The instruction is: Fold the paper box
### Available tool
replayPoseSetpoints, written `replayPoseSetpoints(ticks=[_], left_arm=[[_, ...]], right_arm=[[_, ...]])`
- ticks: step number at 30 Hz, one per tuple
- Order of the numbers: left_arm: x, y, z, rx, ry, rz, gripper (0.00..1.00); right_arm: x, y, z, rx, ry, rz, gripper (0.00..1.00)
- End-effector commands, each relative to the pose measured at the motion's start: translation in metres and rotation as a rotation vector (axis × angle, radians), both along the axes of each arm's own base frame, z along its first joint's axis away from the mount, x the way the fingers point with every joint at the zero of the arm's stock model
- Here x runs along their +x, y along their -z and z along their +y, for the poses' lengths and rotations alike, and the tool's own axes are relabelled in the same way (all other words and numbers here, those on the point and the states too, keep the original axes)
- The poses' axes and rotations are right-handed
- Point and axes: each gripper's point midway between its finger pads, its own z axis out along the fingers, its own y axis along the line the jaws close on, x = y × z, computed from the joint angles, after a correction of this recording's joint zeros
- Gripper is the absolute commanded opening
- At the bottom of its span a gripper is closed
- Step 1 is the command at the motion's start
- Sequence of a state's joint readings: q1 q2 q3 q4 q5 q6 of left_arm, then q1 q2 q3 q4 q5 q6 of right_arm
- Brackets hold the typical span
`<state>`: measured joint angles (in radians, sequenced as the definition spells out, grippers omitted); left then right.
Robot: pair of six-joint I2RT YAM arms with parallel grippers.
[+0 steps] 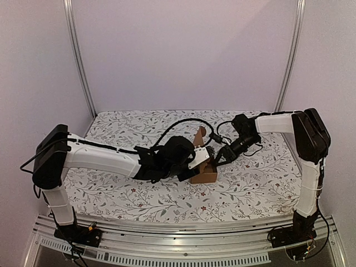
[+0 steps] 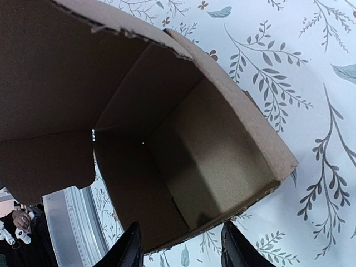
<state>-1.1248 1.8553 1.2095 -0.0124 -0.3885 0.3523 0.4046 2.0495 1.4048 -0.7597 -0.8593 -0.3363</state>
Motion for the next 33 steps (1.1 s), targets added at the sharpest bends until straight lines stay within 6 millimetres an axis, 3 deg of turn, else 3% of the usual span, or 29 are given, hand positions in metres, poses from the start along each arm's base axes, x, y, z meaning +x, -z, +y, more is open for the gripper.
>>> replayPoseSetpoints(ticks=[1, 7, 16, 21, 29, 33], left_arm=[[-0.001, 0.003, -0.016, -0.031, -0.023, -0.034, 0.57], [0.008, 0.008, -0.018, -0.03, -0.098, -0.078, 0.55], [0.002, 0.017, -0.024, -0.037, -0.081, -0.057, 0.53], [-0.012, 0.027, -0.029, -0.029, -0.019, -0.028, 0.54], [-0.015, 0.039, -0.03, -0.002, 0.007, -0.016, 0.54], [-0.012, 0.037, -0.029, -0.003, -0.001, -0.023, 0.54]], right_arm=[[-0.005, 0.009, 0.0, 0.011, 0.01, 0.067, 0.47], [-0.005, 0.012, -0.001, 0.005, 0.011, 0.072, 0.47], [-0.005, 0.012, 0.0, 0.011, 0.012, 0.079, 0.47], [-0.005, 0.001, -0.007, 0.04, 0.035, 0.109, 0.48], [0.002, -0.021, -0.031, 0.035, 0.076, 0.088, 0.51], [0.019, -0.042, -0.051, 0.024, 0.105, 0.007, 0.52]])
